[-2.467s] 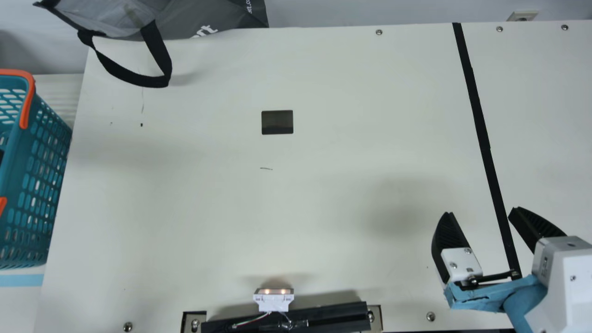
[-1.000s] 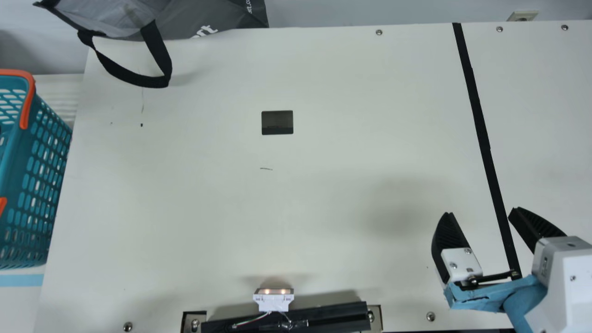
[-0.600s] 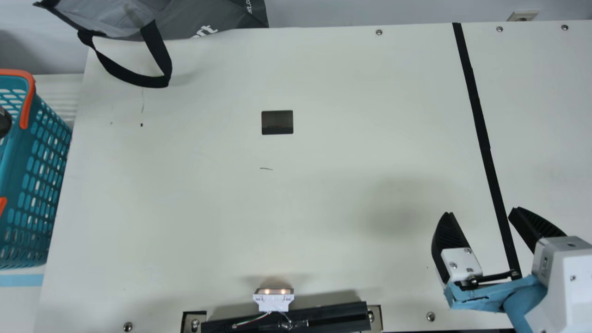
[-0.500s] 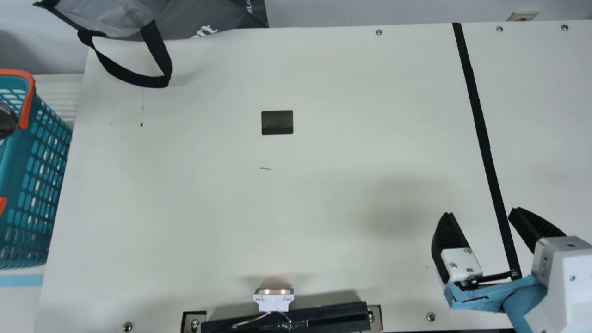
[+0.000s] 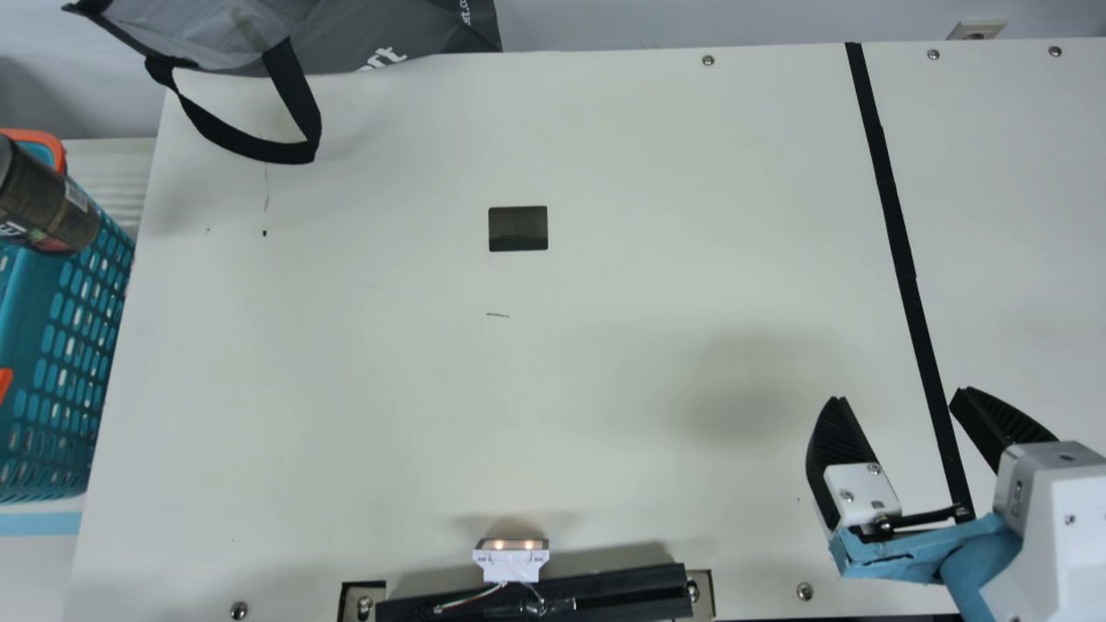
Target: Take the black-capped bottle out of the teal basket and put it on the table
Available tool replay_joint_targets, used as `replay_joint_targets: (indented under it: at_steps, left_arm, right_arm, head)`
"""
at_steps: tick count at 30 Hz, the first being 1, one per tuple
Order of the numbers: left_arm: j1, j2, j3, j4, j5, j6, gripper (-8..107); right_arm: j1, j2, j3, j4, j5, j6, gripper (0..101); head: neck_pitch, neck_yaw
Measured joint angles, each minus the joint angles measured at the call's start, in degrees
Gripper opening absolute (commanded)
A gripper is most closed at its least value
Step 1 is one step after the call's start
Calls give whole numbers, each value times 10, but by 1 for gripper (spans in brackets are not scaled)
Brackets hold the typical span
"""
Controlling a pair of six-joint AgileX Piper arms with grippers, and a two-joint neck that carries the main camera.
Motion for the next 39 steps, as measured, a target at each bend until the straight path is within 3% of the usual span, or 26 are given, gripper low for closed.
replay_joint_targets:
  at_steps: [39]
  left_arm:
    - [-308, 7, 23, 254, -43, -323, 17]
  right_arm:
    - [0, 0, 0, 0, 0, 0, 91]
  head:
    - [0, -3]
